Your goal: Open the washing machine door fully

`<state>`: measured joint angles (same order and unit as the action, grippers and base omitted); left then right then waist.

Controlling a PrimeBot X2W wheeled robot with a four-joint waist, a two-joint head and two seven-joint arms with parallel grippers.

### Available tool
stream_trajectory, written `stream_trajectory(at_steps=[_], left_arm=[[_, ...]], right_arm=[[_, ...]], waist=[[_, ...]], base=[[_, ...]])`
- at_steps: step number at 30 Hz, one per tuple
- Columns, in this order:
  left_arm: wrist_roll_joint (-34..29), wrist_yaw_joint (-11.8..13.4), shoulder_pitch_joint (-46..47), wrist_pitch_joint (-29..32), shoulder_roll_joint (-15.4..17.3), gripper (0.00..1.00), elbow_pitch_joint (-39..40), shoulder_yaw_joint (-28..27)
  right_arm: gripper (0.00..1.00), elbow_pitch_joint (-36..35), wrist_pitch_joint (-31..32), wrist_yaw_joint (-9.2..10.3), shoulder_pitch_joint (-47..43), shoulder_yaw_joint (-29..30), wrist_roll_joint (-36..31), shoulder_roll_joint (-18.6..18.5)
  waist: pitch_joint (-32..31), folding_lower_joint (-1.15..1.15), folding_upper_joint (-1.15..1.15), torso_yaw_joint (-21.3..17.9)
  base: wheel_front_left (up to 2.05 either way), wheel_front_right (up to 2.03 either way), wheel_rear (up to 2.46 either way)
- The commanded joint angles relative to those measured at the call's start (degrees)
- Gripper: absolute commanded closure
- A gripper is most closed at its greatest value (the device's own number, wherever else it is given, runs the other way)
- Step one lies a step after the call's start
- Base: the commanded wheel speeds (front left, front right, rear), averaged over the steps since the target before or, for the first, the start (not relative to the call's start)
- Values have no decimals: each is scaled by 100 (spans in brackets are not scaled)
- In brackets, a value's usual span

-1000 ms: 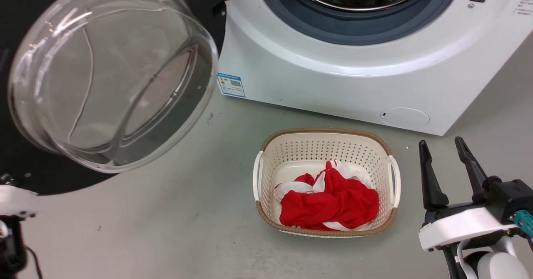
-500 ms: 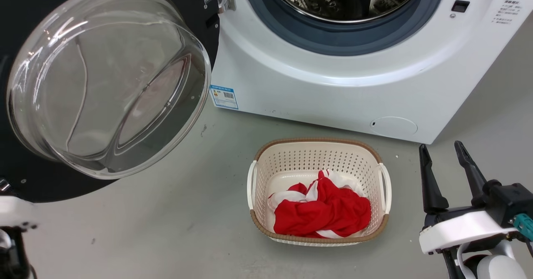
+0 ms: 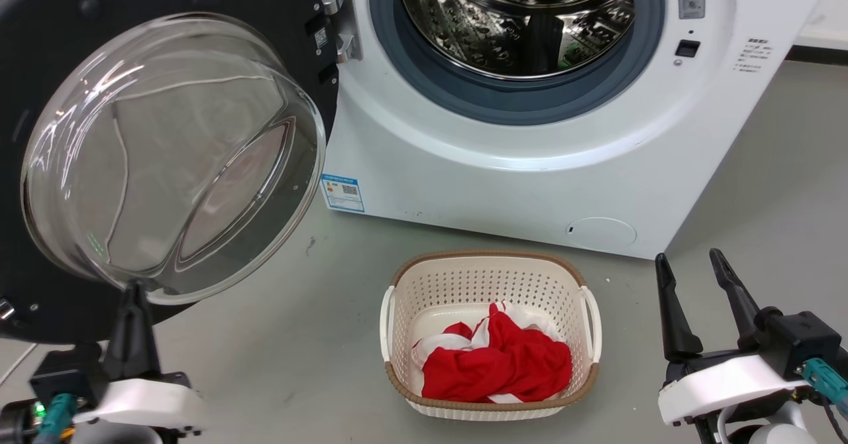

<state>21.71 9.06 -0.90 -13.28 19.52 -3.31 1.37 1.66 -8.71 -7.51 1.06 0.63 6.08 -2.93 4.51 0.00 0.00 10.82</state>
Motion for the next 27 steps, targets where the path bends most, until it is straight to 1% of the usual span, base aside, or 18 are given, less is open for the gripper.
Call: stream_trajectory(at_steps=[1,2,3,4,5,13,14,21,25,27], left_arm=[[-43,-21,-19,-12,-25,100,27,37],[-45,-45,-12,-24,-65,77,30,113],[-76,-68,18,-39,-115,58,35,188],[-88,-98,51,-53,-133,26,28,238],[-104,-124,87,-71,-167,0,32,299],[-369,-96,444,-175,-584,0,-13,629],[-477,-114,607,-192,-702,0,-48,688],[-783,-192,761,-202,-841,0,45,715],[-908,-208,631,-203,-898,0,-25,711],[-1002,-236,492,-203,-989,0,-107,730]], right_arm=[[0,-1,-32,4,-58,-11,17,11],[0,-6,-32,4,-66,-23,15,11],[0,-16,-36,4,-66,-27,17,11],[0,-20,-39,4,-61,-44,12,11],[0,-27,-41,4,-64,-59,3,11],[0,-128,-64,4,-91,3,-53,10],[0,-190,-63,4,-87,35,-92,10],[0,-380,-29,4,-170,86,-188,11],[0,-406,-37,4,-270,27,-184,10],[0,-348,-54,4,-340,-16,-144,11]], waist=[[-61,0,0,-60],[-82,0,0,-96],[-101,0,0,-130],[-129,0,0,-172],[-161,0,0,-215],[-246,0,0,-584],[-256,0,0,-739],[-292,0,0,-1031],[-313,0,0,-1141],[-358,0,0,-1185]], base=[[0,0,0],[0,0,0],[0,0,0],[0,0,0],[0,0,0],[0,0,0],[0,0,0],[0,0,0],[0,0,0],[0,0,0]])
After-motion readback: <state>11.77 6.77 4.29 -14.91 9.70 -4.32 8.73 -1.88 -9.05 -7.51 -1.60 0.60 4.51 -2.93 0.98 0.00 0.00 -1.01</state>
